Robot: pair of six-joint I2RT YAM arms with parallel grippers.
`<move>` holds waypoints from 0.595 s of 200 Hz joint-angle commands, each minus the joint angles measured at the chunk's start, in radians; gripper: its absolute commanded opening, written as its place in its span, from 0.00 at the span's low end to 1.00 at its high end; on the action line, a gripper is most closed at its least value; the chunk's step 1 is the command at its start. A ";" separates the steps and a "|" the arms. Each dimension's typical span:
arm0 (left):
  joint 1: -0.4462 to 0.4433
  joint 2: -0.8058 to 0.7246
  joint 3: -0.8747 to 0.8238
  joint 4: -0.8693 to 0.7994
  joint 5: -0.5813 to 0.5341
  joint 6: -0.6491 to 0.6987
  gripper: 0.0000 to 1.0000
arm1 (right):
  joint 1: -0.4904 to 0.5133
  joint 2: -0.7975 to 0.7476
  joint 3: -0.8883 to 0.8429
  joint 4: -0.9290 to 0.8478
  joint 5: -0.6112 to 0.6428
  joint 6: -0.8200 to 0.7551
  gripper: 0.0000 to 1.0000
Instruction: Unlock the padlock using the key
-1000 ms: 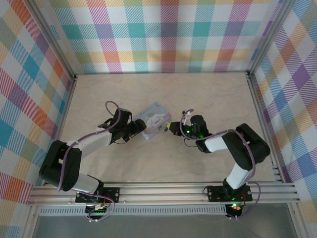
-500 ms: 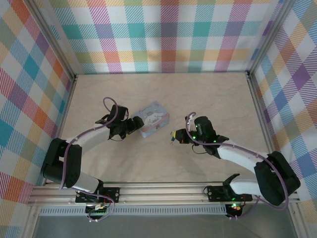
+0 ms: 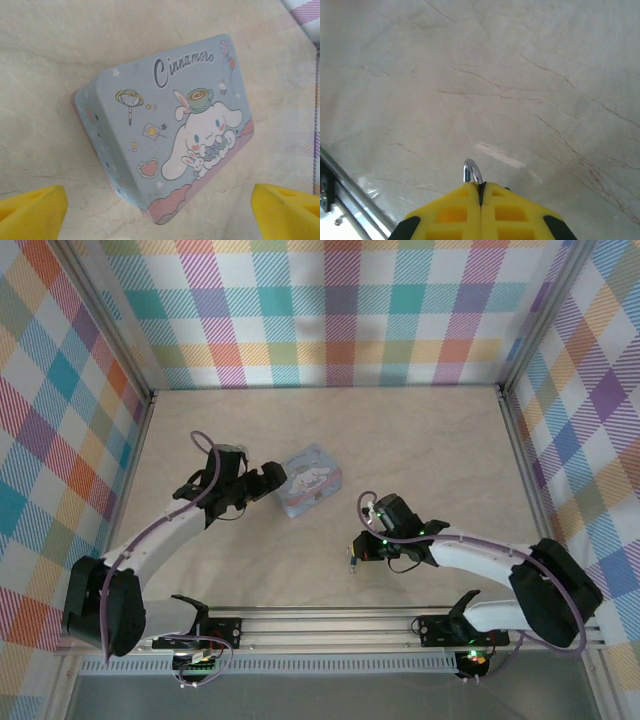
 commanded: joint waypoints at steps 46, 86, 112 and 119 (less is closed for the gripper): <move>0.013 -0.111 0.011 -0.119 -0.080 0.046 0.95 | 0.007 0.124 0.039 0.091 -0.015 -0.014 0.03; 0.013 -0.143 0.014 -0.128 -0.117 0.045 0.95 | 0.006 0.099 0.040 0.065 0.023 -0.030 0.17; 0.013 -0.202 0.003 -0.117 -0.183 0.045 0.95 | 0.005 0.022 0.061 -0.006 0.109 -0.070 0.31; 0.014 -0.222 0.001 -0.116 -0.206 0.047 0.95 | 0.003 -0.003 0.067 -0.023 0.137 -0.084 0.33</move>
